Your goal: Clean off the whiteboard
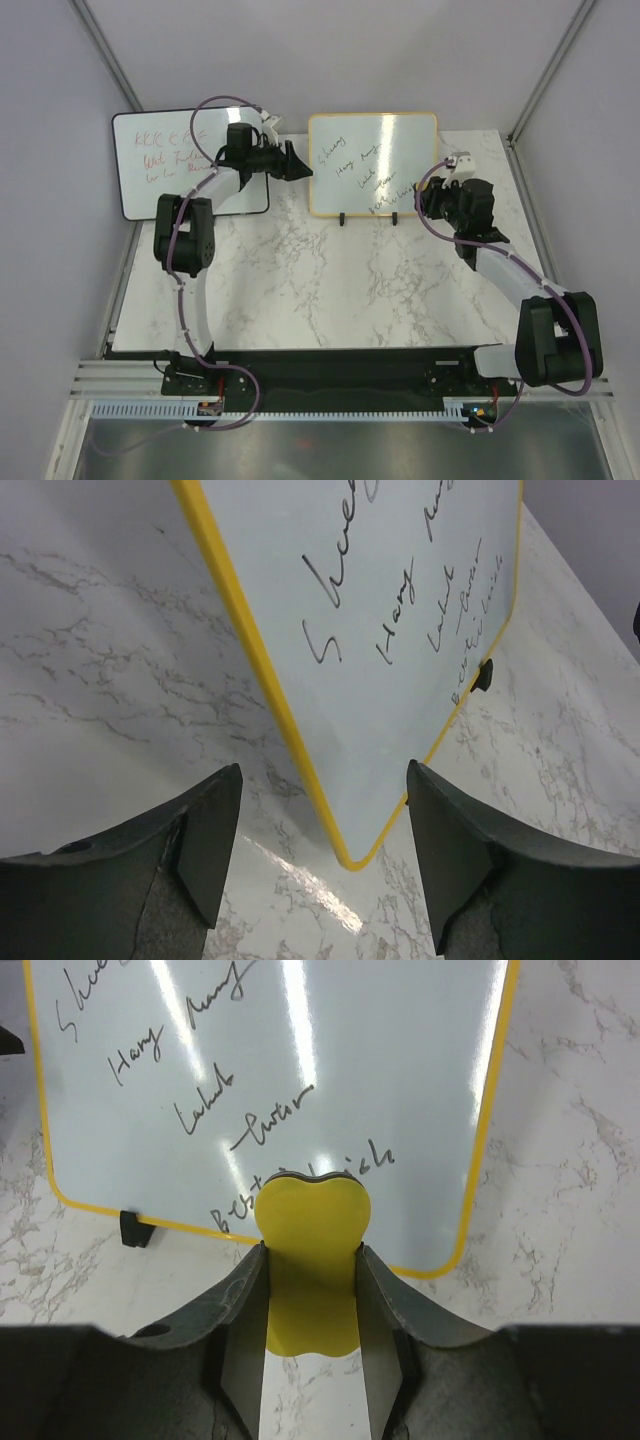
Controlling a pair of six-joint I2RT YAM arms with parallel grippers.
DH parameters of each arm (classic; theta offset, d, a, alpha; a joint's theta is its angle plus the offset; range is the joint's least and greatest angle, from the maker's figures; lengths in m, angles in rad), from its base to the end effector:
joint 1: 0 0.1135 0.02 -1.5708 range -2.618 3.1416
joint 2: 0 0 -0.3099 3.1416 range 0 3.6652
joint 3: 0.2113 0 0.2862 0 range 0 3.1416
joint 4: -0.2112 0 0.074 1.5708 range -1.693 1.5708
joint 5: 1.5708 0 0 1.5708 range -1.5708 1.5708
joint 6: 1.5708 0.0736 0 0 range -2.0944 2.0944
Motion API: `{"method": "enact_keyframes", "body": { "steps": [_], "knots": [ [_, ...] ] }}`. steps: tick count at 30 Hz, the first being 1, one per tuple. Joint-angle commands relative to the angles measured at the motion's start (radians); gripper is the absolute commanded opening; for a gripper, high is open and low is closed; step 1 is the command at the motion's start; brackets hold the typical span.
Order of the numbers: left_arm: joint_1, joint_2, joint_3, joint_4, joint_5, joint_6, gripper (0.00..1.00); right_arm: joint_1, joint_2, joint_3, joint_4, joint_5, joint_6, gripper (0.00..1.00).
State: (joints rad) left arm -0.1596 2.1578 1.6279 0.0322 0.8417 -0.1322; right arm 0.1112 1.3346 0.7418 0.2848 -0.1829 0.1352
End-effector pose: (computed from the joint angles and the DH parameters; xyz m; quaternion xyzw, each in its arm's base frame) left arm 0.5556 -0.1450 0.2232 0.2196 0.7815 -0.4152 0.4106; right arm 0.3489 0.0524 0.2639 -0.0443 0.8044 0.1454 0.5743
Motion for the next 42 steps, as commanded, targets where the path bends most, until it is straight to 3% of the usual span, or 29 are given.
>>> {"method": "enact_keyframes", "body": {
  "steps": [1, 12, 20, 26, 28, 32, 36, 42],
  "knots": [
    [-0.006, 0.057, 0.110, -0.009, 0.102, -0.035, 0.73, 0.012, 0.018, 0.077, 0.100, -0.012, -0.019, 0.00],
    [-0.009, 0.195, 0.225, -0.025, 0.149, -0.073, 0.63, 0.085, 0.170, 0.233, 0.071, -0.024, -0.042, 0.00],
    [-0.024, 0.178, 0.210, -0.008, 0.235, 0.002, 0.54, 0.215, 0.397, 0.477, 0.041, 0.201, -0.025, 0.00],
    [-0.021, 0.172, 0.198, -0.008, 0.246, 0.019, 0.36, 0.307, 0.581, 0.691, 0.024, 0.335, -0.101, 0.00],
    [-0.023, 0.171, 0.191, -0.009, 0.252, 0.028, 0.29, 0.332, 0.673, 0.857, -0.030, 0.364, -0.121, 0.00],
    [-0.021, 0.163, 0.184, -0.014, 0.244, 0.043, 0.20, 0.354, 0.770, 0.947, -0.049, 0.407, -0.126, 0.00],
    [-0.021, 0.155, 0.182, -0.026, 0.212, 0.066, 0.02, 0.366, 0.817, 0.987, -0.033, 0.447, -0.150, 0.00],
    [-0.027, 0.149, 0.194, -0.081, 0.160, 0.131, 0.02, 0.439, 0.894, 1.018, -0.048, 0.415, -0.276, 0.00]
  ]
}}
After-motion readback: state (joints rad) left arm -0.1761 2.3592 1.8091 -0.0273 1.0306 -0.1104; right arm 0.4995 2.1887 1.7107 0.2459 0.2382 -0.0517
